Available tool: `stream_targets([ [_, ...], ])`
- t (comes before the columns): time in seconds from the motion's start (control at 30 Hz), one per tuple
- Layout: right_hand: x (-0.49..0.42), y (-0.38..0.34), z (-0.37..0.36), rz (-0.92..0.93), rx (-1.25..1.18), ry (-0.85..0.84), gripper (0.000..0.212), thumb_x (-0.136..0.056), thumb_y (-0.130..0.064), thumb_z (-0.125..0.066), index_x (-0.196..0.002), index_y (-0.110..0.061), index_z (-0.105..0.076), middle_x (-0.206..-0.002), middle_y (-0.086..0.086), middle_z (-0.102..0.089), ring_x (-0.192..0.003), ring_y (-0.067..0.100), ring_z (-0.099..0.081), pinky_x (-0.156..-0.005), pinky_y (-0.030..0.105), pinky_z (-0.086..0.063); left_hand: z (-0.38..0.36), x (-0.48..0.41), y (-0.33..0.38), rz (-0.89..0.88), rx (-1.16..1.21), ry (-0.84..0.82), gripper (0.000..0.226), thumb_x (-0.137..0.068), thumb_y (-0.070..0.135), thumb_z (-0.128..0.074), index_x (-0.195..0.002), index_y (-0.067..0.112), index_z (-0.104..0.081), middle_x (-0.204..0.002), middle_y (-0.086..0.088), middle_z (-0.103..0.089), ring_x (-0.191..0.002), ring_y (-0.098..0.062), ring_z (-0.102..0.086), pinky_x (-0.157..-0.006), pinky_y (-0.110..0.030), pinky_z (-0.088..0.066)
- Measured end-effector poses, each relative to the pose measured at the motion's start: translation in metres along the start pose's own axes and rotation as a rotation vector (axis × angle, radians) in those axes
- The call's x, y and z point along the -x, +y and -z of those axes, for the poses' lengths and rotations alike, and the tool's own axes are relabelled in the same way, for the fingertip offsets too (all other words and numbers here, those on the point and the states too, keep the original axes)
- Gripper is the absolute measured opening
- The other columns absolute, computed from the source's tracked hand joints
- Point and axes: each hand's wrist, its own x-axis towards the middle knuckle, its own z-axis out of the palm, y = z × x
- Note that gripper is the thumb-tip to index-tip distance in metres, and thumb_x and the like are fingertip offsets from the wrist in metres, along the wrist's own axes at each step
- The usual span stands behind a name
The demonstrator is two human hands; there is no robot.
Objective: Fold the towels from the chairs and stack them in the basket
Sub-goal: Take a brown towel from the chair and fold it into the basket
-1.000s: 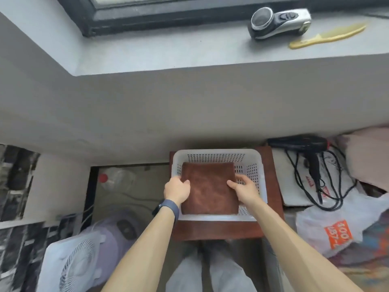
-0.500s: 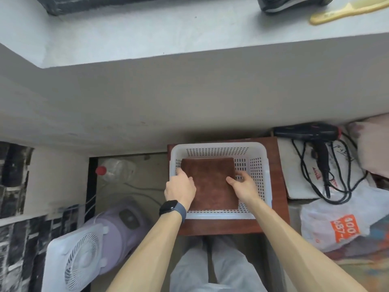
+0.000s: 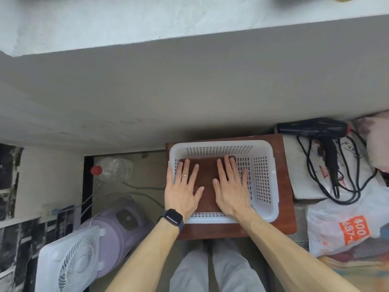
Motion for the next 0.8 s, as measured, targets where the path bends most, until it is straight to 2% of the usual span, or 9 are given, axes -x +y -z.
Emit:
stream_targets([
  [0.13,-0.006,0.01,-0.012,0.002,0.016,-0.031,0.062,-0.106,-0.046,-0.022,-0.162,-0.022,-0.007,-0.169,-0.001,0.004,-0.154,0.014,0.016,-0.122,0.048,0.011,-0.012,-0.006,0.0,-0.004,-0.079,-0.035,0.073,-0.097,0.064,-0.004,-0.155,0.023,0.018,-0.162,-0.012,0.018,-0.152,-0.031,0.013,-0.115,-0.059,0.019],
  [0.3,-0.01,0.014,-0.02,-0.01,0.024,-0.052,0.062,-0.107,-0.047,-0.022,-0.16,-0.026,0.001,-0.168,-0.003,0.012,-0.153,0.014,0.02,-0.123,0.054,0.007,-0.019,-0.011,0.005,0.034,-0.152,-0.043,0.074,-0.098,0.064,-0.004,-0.148,0.021,0.031,-0.156,-0.015,0.034,-0.149,-0.034,0.022,-0.106,-0.066,0.029],
  [0.4,-0.012,0.011,-0.02,-0.028,0.039,-0.074,0.06,-0.106,-0.048,-0.019,-0.157,-0.028,0.007,-0.167,-0.004,0.015,-0.152,0.014,0.023,-0.123,0.055,0.008,-0.021,-0.015,0.008,0.048,-0.228,-0.088,0.074,-0.098,0.064,-0.002,-0.147,0.02,0.033,-0.154,-0.017,0.038,-0.147,-0.036,0.025,-0.101,-0.071,0.03],
  [0.5,-0.015,0.002,-0.01,-0.044,0.053,-0.114,0.061,-0.106,-0.048,-0.016,-0.159,-0.027,0.005,-0.168,-0.002,0.013,-0.153,0.016,0.022,-0.122,0.056,0.011,-0.014,-0.014,0.007,0.05,-0.221,-0.113,0.072,-0.098,0.063,-0.002,-0.151,0.022,0.026,-0.159,-0.014,0.03,-0.149,-0.034,0.022,-0.106,-0.069,0.026],
  [0.57,-0.014,-0.005,0.006,-0.051,0.064,-0.115,0.061,-0.105,-0.046,-0.018,-0.161,-0.025,-0.003,-0.169,0.0,0.005,-0.155,0.02,0.014,-0.122,0.054,0.011,-0.002,-0.012,0.003,0.029,-0.132,-0.111,0.07,-0.1,0.06,-0.006,-0.156,0.024,0.014,-0.164,-0.011,0.017,-0.152,-0.032,0.014,-0.112,-0.065,0.021],
  [0.67,0.005,-0.012,0.041,-0.044,0.063,-0.004,0.058,-0.102,-0.037,-0.035,-0.158,-0.023,-0.029,-0.165,0.003,-0.026,-0.155,0.025,-0.013,-0.123,0.054,-0.01,0.027,0.001,-0.006,-0.018,0.062,-0.083,0.063,-0.102,0.049,-0.022,-0.159,0.023,-0.012,-0.166,-0.008,-0.009,-0.153,-0.029,-0.003,-0.12,-0.058,0.002],
  [0.8,0.042,-0.024,0.085,-0.067,0.008,0.1,0.052,-0.098,-0.03,-0.046,-0.15,-0.028,-0.044,-0.156,0.001,-0.044,-0.148,0.026,-0.031,-0.12,0.051,-0.028,0.062,0.041,-0.021,-0.002,0.217,-0.098,0.062,-0.099,0.039,-0.037,-0.156,0.024,-0.019,-0.161,-0.006,-0.026,-0.148,-0.024,-0.022,-0.119,-0.052,-0.018],
])
